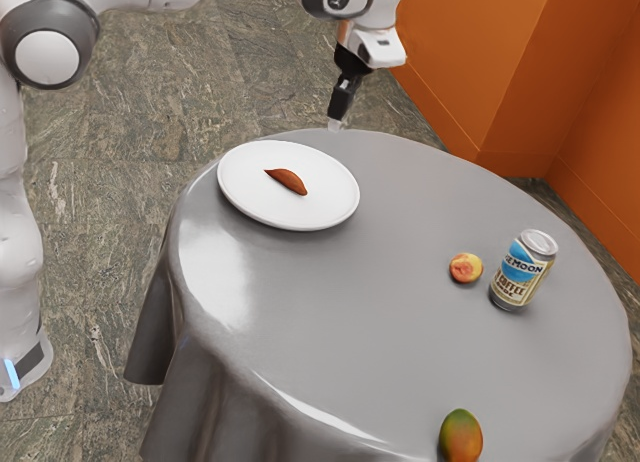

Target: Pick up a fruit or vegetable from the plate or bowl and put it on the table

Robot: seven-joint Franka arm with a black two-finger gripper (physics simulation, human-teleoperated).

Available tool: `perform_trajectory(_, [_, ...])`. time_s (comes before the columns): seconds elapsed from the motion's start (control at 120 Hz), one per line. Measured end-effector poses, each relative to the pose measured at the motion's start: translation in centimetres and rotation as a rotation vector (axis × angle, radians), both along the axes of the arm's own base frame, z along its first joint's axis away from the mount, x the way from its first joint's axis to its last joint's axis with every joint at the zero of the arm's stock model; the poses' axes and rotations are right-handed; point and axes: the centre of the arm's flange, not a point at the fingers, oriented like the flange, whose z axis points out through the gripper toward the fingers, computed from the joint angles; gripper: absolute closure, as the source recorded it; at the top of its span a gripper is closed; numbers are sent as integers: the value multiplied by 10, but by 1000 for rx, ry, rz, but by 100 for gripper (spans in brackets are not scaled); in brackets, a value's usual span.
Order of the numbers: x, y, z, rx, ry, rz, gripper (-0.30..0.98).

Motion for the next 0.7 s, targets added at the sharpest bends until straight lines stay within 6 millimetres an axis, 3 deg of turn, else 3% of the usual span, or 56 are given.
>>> perform_trajectory(0.133, [-32,8,-38,34,17,-88,0])
perform_trajectory(0.217, [-43,30,-54,19,7,-104,0])
perform_trajectory(0.533, [-33,65,-83,-1,7,-250,0])
perform_trajectory(0.7, [-23,70,-101,-21,46,-317,0])
